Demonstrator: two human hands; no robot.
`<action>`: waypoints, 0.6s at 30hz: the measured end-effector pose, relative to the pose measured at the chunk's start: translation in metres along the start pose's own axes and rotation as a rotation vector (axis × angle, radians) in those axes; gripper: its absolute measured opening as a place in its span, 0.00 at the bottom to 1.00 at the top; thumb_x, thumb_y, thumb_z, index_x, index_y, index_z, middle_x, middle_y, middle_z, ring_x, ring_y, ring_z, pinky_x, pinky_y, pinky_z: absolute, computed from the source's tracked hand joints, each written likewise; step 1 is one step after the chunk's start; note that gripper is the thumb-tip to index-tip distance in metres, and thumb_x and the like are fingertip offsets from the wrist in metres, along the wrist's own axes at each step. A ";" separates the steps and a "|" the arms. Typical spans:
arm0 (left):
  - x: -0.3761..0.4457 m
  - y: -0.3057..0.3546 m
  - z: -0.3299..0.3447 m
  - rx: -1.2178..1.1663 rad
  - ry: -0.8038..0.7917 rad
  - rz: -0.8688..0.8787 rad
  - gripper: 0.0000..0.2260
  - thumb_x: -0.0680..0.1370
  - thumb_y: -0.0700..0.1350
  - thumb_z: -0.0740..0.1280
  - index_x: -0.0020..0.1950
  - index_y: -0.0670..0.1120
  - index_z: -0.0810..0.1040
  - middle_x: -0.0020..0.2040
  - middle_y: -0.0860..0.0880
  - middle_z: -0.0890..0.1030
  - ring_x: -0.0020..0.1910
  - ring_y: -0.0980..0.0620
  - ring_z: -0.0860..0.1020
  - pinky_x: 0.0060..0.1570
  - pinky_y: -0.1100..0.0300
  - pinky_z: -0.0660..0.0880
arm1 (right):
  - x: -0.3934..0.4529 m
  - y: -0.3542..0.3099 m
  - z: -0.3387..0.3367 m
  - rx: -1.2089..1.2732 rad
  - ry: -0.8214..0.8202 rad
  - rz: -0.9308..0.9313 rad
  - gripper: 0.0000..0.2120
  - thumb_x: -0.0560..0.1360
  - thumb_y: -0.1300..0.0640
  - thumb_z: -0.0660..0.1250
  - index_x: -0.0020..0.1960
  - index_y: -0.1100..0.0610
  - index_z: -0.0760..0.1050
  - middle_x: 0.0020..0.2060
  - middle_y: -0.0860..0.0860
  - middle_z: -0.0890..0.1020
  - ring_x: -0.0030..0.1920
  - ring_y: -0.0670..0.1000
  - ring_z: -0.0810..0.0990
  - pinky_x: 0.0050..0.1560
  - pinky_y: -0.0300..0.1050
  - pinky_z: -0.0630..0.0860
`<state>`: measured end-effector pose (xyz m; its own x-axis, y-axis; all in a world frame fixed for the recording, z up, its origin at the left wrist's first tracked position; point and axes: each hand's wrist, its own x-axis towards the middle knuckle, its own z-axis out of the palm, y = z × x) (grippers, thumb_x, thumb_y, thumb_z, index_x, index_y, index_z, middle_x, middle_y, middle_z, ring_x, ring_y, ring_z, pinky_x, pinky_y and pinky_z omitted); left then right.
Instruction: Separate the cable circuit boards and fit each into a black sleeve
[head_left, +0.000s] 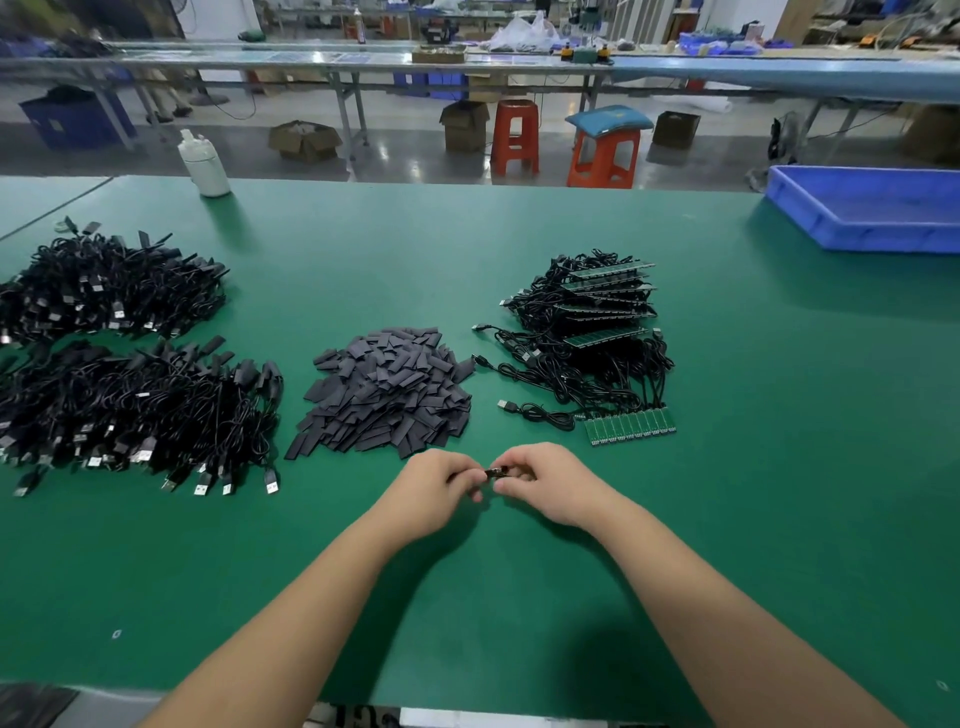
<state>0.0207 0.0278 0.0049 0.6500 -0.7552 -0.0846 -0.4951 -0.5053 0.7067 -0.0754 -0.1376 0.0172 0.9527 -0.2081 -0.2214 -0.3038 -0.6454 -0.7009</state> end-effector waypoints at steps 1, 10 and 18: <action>0.001 -0.001 0.000 -0.021 0.002 -0.033 0.14 0.81 0.46 0.64 0.37 0.51 0.81 0.23 0.57 0.74 0.24 0.57 0.67 0.30 0.60 0.65 | -0.001 -0.001 -0.001 -0.045 0.002 -0.006 0.07 0.78 0.56 0.68 0.53 0.56 0.82 0.39 0.50 0.83 0.38 0.49 0.79 0.46 0.43 0.76; -0.004 -0.004 0.003 0.360 0.062 0.225 0.11 0.81 0.50 0.65 0.61 0.50 0.81 0.51 0.48 0.81 0.50 0.46 0.79 0.50 0.52 0.75 | -0.003 0.000 0.010 -0.080 -0.043 0.023 0.17 0.82 0.53 0.61 0.34 0.53 0.73 0.28 0.47 0.76 0.26 0.46 0.69 0.31 0.40 0.67; -0.003 -0.003 0.008 0.206 0.145 0.245 0.09 0.78 0.44 0.69 0.57 0.46 0.84 0.49 0.48 0.85 0.48 0.48 0.81 0.52 0.57 0.75 | -0.002 0.005 0.009 0.098 -0.053 0.011 0.15 0.82 0.56 0.62 0.37 0.50 0.78 0.27 0.42 0.81 0.27 0.41 0.72 0.33 0.36 0.71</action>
<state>0.0155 0.0288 -0.0028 0.5657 -0.8044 0.1812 -0.7426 -0.4014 0.5361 -0.0789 -0.1341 0.0079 0.9490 -0.1735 -0.2632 -0.3148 -0.5674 -0.7609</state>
